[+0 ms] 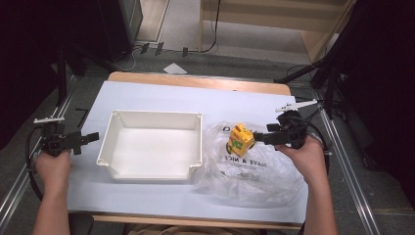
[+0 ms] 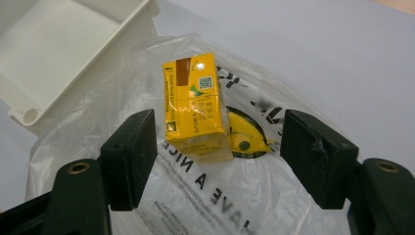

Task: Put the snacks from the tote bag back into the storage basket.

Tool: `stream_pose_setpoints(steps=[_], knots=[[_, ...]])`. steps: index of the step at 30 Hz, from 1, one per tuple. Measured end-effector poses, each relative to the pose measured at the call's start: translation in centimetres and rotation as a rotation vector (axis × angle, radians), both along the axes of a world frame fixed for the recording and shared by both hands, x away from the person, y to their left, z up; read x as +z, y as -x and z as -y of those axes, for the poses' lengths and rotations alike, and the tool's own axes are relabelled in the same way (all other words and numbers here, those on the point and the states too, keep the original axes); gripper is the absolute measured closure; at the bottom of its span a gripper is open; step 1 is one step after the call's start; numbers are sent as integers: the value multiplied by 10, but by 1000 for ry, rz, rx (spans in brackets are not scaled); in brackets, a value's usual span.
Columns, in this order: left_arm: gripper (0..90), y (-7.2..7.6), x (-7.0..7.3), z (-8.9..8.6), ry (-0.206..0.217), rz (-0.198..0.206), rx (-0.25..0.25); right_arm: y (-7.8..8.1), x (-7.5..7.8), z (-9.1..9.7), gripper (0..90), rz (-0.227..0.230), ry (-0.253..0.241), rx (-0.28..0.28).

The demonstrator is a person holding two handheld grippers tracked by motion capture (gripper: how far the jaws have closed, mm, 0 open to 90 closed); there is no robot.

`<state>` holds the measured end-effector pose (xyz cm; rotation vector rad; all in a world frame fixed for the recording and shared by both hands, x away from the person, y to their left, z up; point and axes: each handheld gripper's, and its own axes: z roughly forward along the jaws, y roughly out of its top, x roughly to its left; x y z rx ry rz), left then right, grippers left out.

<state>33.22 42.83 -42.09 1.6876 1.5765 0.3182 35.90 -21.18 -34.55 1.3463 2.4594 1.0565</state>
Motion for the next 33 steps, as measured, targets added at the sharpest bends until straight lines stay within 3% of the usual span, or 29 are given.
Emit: stream_pose_setpoints(steps=[8, 18, 21, 29, 33], knots=[[161, 1, 0, 0, 3, 5, 1, 2, 8, -21, 319, 14, 21, 46], [160, 2, 1, -2, 9, 11, 6, -5, -2, -34, 334, -22, 55, 66], [160, 3, 1, -2, 6, 9, 7, -10, -3, -37, 335, -27, 70, 98], [160, 5, 0, -4, 4, 5, 7, -24, -9, -47, 335, -57, 101, 100], [160, 7, 0, -7, 8, 7, 17, -29, -14, -51, 335, -58, 142, 101]])
